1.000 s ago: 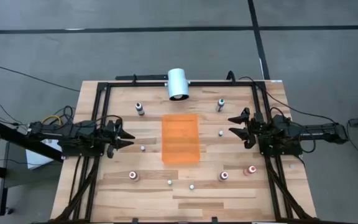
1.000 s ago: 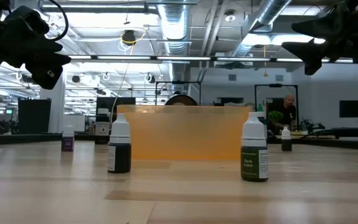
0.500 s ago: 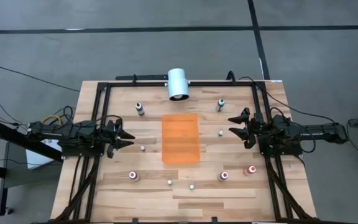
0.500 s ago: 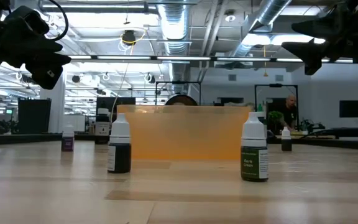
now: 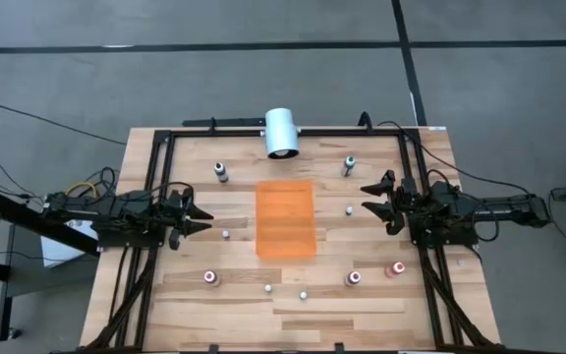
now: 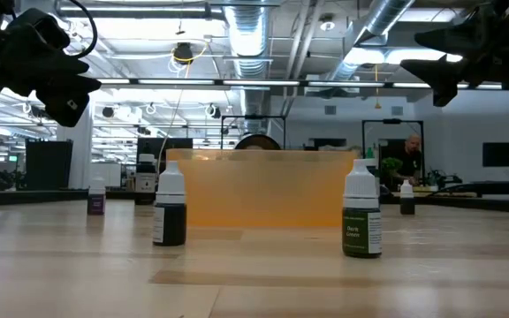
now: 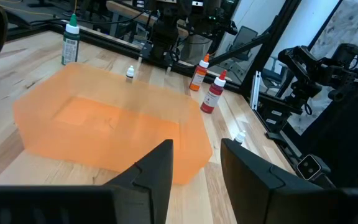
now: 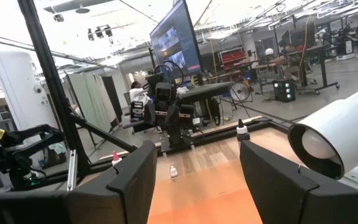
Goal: Pick & Place food coloring
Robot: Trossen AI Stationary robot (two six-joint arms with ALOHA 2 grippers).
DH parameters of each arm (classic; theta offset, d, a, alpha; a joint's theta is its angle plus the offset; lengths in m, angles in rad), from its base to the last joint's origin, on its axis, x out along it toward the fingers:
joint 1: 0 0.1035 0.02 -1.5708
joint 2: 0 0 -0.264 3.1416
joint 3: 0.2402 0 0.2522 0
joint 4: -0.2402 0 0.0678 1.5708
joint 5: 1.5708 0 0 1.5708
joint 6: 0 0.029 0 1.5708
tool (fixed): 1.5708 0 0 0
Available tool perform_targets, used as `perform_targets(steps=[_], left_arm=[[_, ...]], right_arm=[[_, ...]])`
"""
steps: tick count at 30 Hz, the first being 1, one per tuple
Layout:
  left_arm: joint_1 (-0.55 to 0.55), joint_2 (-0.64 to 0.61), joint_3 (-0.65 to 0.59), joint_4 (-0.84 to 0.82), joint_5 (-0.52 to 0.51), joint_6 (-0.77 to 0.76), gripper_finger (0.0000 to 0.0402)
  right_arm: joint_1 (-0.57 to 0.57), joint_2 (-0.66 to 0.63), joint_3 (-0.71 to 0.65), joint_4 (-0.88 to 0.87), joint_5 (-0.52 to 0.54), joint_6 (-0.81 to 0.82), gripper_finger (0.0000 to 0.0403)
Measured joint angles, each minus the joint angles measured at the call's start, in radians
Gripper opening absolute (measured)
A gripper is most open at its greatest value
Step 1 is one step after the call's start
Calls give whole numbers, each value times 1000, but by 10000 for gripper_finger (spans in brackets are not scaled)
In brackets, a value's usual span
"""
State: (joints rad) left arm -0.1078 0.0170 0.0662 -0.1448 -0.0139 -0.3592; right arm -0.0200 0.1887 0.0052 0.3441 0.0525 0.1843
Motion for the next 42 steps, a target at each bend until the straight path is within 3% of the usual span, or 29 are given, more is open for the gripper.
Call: perform_targets(steps=[15,21,28,34,39,42], left_arm=[[0,0,0,1,0,-3,126],[0,0,-2,20,0,-76,126],[0,0,-7,146,-1,-142,126],[0,0,-5,281,-91,-192,126],[0,0,-4,297,-208,-251,126],[0,0,-3,283,-211,-255,126]], right_arm=[[0,0,0,0,0,0,221],[0,0,0,1,0,2,221],[0,0,2,1,0,195,221],[0,0,16,32,14,269,221],[1,0,19,85,24,273,221],[3,1,19,117,29,308,221]])
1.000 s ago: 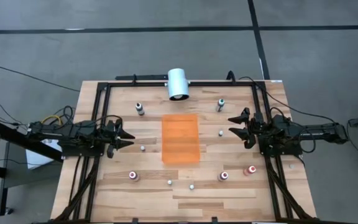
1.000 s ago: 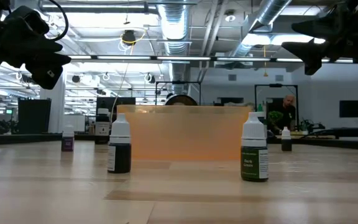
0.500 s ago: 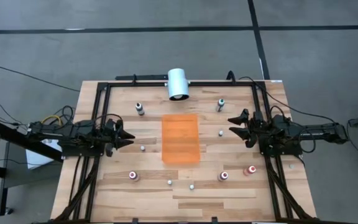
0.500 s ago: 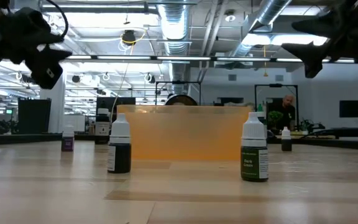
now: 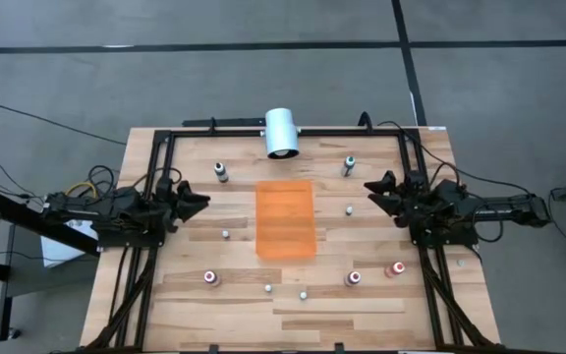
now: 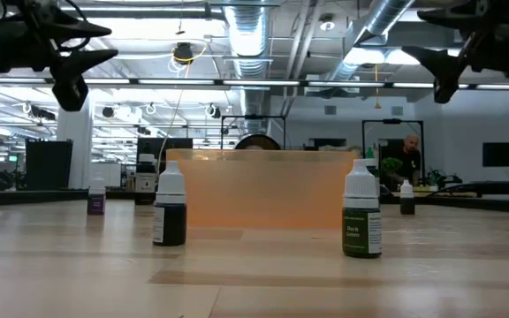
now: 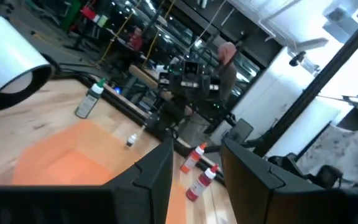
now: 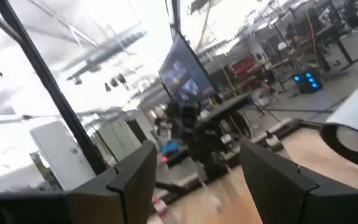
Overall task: Pick & Place food coloring
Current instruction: Put the large green food coloring bottle into the bin
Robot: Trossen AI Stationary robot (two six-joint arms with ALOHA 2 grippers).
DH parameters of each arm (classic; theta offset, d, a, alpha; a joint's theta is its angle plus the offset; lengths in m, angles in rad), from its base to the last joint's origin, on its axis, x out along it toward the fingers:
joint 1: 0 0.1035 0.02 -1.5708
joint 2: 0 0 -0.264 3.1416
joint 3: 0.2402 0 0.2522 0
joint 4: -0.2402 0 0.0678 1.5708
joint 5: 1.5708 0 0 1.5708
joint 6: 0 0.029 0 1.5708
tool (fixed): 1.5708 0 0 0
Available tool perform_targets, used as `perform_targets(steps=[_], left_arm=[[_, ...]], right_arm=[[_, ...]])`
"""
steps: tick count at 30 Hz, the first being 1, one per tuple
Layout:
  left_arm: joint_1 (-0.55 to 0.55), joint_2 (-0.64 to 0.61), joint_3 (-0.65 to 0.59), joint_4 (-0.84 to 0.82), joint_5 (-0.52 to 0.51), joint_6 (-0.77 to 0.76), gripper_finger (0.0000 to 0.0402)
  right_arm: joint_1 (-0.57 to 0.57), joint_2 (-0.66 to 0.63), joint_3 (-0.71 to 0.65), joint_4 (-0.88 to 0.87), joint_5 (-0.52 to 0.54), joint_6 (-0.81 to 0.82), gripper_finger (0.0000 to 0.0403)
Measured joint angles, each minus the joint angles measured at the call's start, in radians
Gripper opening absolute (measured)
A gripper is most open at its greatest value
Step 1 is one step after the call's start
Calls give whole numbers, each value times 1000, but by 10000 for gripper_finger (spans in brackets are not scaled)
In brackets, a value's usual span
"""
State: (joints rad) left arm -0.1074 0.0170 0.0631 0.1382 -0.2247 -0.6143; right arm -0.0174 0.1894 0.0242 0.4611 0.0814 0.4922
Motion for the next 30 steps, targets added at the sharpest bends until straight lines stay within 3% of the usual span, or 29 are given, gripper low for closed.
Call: perform_targets(steps=[8,13,19,25,30], left_arm=[[0,0,1,-39,11,28,126],[0,0,2,-82,5,29,126],[0,0,2,-109,3,27,126],[0,0,3,-145,3,27,126],[0,0,3,-159,3,27,126]], right_arm=[[-39,0,3,191,22,0,221],[-58,18,89,164,31,-49,221],[-57,120,328,-178,43,-187,221],[-57,244,573,-650,195,-205,221],[-57,338,704,-870,328,-205,221]])
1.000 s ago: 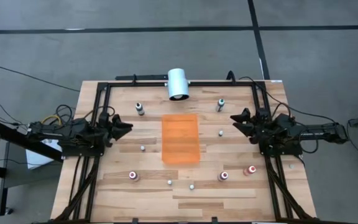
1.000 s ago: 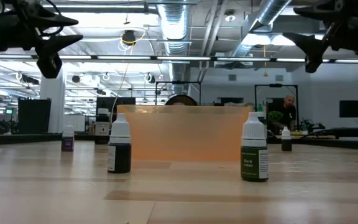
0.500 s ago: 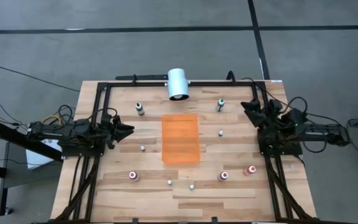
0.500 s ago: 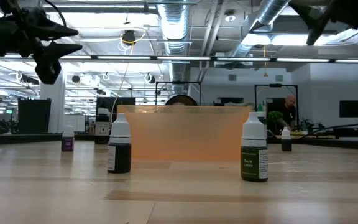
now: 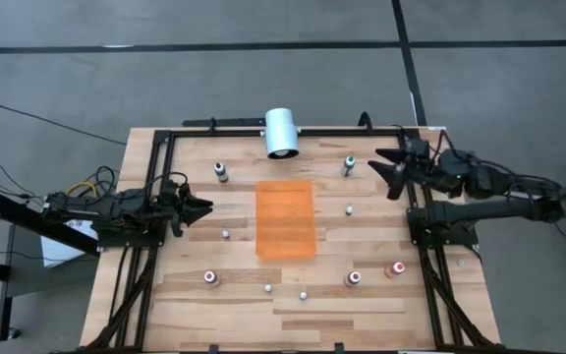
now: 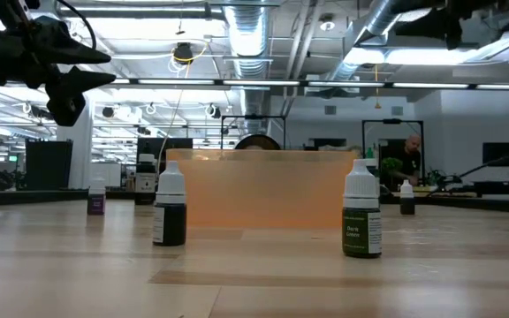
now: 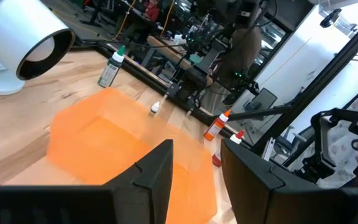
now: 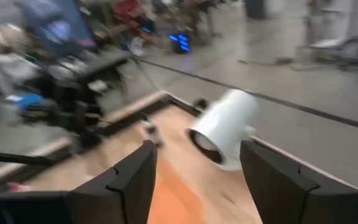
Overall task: Pick & Place food coloring
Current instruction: Put the large green food coloring bottle into the bin
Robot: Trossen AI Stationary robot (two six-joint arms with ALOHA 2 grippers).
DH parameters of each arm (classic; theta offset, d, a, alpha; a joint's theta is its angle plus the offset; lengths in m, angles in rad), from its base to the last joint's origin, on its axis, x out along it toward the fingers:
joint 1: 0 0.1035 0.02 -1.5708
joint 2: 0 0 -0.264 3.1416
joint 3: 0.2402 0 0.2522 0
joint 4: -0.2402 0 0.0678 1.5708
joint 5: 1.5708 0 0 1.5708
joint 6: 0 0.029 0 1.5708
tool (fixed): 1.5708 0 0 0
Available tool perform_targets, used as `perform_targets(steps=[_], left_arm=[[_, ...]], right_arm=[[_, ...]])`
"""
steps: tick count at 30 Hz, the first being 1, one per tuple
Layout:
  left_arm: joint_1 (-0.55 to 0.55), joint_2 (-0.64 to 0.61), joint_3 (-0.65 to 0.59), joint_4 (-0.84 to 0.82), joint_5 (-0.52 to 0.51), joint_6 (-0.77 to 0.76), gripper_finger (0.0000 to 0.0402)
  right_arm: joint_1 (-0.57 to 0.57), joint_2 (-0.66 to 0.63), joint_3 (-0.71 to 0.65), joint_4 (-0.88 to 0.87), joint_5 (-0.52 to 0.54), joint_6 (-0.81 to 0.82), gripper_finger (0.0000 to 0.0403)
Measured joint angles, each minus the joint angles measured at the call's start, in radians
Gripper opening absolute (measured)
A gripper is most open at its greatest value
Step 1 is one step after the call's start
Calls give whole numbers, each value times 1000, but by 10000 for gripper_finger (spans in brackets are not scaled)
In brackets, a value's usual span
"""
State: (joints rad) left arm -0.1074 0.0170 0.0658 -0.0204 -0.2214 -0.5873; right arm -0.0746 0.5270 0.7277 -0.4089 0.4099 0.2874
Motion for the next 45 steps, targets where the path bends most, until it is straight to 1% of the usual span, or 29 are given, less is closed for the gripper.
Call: perform_targets(steps=[4,8,11,14,21,24,27,30,36,41,45], left_arm=[[0,0,0,1,0,0,126],[0,0,0,1,0,2,126],[0,0,0,3,0,33,126],[0,0,0,3,0,67,126],[0,0,1,14,13,149,126],[0,0,1,13,14,157,126],[0,0,1,13,15,157,126],[0,0,1,12,15,157,126],[0,0,1,11,15,157,126],[0,0,1,11,15,157,126],[0,0,1,11,15,157,126]], right_arm=[[0,53,54,-91,113,0,221],[0,96,64,-143,241,0,221],[-6,131,65,-177,251,1,221],[-24,158,65,-213,224,0,221],[-127,303,66,-243,143,-7,221],[-188,354,66,-244,88,-7,221],[-255,403,77,-245,10,0,221],[-324,442,107,-244,-62,0,222],[-431,520,185,-305,-134,-6,238],[-496,600,243,-374,-255,-7,251],[-513,679,273,-399,-253,-8,250]])
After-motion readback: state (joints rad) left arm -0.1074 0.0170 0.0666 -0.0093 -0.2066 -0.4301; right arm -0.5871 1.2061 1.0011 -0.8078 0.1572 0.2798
